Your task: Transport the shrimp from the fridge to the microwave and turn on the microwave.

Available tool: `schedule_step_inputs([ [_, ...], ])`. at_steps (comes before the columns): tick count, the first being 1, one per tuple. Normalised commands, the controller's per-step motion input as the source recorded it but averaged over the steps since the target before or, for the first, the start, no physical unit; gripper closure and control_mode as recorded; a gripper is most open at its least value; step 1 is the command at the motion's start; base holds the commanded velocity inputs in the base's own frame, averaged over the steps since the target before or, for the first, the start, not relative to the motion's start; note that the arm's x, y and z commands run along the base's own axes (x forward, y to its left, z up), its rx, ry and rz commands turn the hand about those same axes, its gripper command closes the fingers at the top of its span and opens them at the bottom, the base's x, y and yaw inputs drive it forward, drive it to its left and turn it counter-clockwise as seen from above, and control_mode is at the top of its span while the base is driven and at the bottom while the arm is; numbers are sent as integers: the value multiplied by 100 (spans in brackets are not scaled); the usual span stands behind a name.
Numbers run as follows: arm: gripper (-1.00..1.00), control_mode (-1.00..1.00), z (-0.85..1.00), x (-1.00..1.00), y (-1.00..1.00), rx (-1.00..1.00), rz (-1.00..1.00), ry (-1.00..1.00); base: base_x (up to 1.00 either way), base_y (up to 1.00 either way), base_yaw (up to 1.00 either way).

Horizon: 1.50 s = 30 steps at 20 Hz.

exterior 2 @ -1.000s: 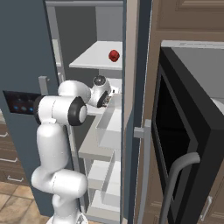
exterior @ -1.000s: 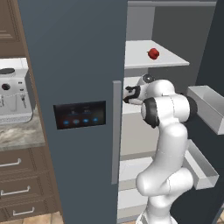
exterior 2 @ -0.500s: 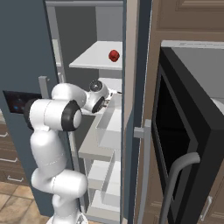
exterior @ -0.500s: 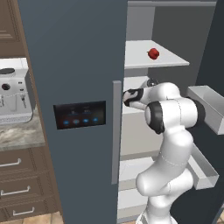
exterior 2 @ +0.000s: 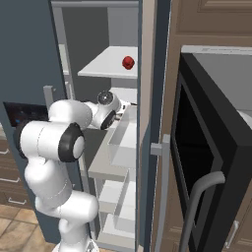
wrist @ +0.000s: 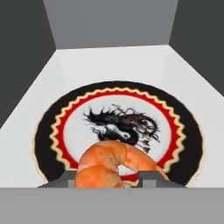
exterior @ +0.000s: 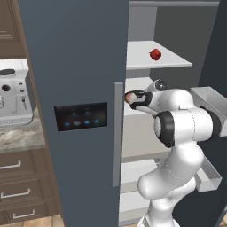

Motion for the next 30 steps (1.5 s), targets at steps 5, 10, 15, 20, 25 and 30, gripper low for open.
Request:
schedule_step_inputs([
  [5, 100, -100, 37, -38, 18, -2, 0, 0, 0, 0, 0],
  [10, 100, -100, 39, -39, 18, 0, 1, 0, 0, 0, 0],
  [15, 100, -100, 39, -42, 16, 0, 0, 0, 0, 0, 0],
  [20, 100, -100, 36, -47, 14, 0, 0, 0, 0, 0, 0],
  [25, 100, -100, 34, -48, 14, 0, 0, 0, 0, 0, 0],
  [30, 100, -100, 35, -49, 9, 0, 1, 0, 0, 0, 0],
])
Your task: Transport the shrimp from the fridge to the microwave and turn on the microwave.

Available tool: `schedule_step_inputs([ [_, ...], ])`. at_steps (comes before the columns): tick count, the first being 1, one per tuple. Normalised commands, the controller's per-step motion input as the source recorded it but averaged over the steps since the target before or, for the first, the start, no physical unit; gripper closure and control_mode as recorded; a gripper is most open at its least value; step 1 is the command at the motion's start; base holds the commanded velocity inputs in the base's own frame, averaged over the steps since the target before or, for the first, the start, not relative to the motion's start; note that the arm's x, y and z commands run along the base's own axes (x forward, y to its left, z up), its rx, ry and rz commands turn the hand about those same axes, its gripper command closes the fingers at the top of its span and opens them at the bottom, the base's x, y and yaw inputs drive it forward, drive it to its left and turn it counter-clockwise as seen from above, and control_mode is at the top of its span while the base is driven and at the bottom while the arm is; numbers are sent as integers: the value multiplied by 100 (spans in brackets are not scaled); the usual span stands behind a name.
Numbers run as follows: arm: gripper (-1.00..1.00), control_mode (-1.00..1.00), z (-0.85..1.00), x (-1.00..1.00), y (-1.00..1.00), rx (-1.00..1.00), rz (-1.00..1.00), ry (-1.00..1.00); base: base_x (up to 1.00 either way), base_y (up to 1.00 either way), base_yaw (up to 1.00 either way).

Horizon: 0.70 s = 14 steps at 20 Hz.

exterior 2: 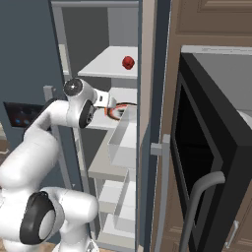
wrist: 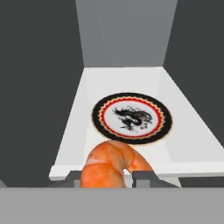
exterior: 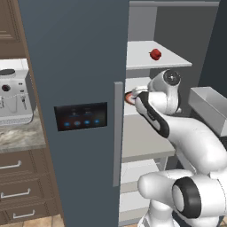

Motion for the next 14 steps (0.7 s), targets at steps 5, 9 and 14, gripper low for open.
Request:
schedule_step_inputs([
  [5, 100, -100, 30, -55, 4, 0, 1, 0, 0, 0, 0],
  [9, 100, -100, 25, -57, 1, 0, 0, 0, 0, 0, 0],
  [14, 100, -100, 23, -54, 6, 0, 0, 0, 0, 0, 0],
])
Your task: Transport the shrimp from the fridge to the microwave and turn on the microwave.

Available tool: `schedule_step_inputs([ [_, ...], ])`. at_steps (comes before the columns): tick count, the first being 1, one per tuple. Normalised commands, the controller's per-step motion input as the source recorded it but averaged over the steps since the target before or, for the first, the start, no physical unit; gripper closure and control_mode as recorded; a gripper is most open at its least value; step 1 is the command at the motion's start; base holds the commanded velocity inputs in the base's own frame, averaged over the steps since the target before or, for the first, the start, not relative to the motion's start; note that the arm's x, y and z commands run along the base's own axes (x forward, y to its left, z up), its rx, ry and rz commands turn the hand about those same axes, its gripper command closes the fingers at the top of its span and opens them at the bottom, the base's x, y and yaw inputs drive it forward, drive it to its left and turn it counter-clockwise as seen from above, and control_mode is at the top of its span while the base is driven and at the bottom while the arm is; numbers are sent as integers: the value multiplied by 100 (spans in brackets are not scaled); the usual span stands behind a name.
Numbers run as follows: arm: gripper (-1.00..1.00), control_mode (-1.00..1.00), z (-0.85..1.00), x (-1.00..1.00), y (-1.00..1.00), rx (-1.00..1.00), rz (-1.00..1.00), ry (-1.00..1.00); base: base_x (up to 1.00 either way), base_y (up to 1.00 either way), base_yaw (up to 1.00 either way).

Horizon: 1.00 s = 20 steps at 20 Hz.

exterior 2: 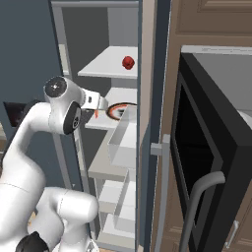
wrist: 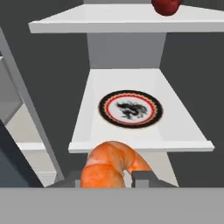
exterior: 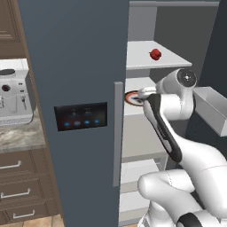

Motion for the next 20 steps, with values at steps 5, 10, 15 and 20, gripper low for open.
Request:
schedule_step_inputs([
  [5, 100, -100, 30, -49, 8, 0, 0, 0, 0, 0, 0],
  [10, 100, -100, 35, -43, 9, 0, 0, 0, 0, 0, 0],
  [15, 100, -100, 32, -43, 8, 0, 0, 0, 0, 0, 0],
  [20, 100, -100, 13, -34, 11, 0, 0, 1, 0, 0, 0],
])
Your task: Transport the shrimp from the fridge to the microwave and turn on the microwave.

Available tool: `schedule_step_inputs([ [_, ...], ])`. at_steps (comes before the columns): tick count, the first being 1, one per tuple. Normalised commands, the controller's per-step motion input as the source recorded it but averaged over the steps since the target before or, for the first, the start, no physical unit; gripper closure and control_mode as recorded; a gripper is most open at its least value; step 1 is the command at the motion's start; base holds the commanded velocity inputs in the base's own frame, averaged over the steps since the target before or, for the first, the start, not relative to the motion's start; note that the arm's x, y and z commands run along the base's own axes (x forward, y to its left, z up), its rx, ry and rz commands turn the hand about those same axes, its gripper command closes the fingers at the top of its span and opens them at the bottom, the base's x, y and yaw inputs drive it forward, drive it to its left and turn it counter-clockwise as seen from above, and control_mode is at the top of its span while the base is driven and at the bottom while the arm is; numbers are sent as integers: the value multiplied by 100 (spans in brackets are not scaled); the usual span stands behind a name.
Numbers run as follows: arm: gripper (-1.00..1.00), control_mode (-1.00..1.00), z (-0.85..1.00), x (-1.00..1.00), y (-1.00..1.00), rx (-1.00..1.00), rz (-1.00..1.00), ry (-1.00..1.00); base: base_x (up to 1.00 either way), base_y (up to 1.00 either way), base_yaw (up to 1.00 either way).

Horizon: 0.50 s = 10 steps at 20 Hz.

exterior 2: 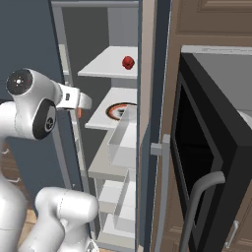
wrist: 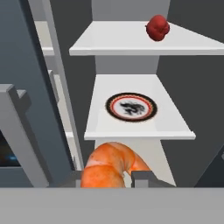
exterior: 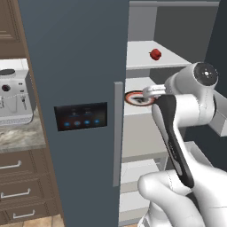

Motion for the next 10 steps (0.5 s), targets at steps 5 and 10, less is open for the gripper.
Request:
schedule_step_inputs([
  [5, 100, -100, 1, -17, 9, 0, 2, 0, 0, 0, 0],
  [10, 100, -100, -2, -6, 1, 0, 0, 0, 0, 0, 0],
])
